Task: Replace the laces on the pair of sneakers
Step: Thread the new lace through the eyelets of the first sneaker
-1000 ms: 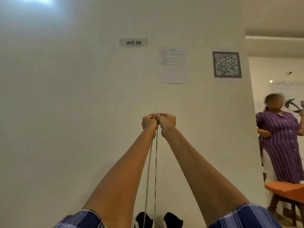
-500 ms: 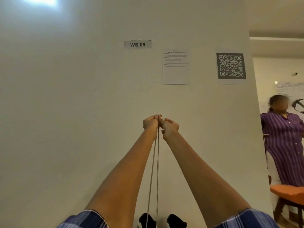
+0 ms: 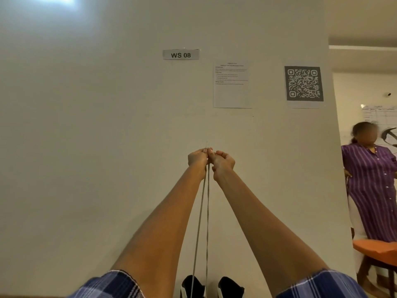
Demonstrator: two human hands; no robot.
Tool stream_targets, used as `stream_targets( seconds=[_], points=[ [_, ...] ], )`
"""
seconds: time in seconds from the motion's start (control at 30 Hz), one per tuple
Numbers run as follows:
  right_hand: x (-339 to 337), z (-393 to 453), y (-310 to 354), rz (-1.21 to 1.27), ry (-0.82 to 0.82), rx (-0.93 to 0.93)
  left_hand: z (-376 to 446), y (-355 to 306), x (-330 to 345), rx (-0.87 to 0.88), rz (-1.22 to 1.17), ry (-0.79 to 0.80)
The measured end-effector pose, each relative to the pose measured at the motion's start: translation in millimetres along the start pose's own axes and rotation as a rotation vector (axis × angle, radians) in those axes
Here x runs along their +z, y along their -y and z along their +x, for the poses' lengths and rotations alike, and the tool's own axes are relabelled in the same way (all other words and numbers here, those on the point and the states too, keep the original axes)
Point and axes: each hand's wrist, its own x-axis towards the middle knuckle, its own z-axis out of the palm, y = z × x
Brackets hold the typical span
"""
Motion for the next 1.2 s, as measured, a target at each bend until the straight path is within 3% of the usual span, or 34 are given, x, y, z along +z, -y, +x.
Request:
stream_targets(
  seconds=[0.57,0.73,0.83,0.9,1.0,1.1,1.2],
  points=[
    [0,2,-1,-0.019,0.012,0.007,0,0,-4,0.022,0.024,0.023],
    [-12,8,-11,0.035,-0.017,-0.007,6,8,-17,0.192,0.005,-0.204],
    [-35,15,-29,-0.006,-0.149,-0.167,7,26,-46,0.355,0.245,-0.384],
    [-59,14,-49,-0.224,-0.276,-0.419,5,56,-72,0.439,0.45,-0.396],
    [-97,8,-89,-0.492,-0.237,-0.666,-2,129,-112,0.372,0.645,-0.291],
    [-136,8,-156,-0.615,-0.114,-0.606,-9,220,-151,0.2,0.779,-0.225],
    [-175,2,-229,-0.692,0.059,-0.379,-23,300,-184,0.03,0.897,-0.15]
  ],
)
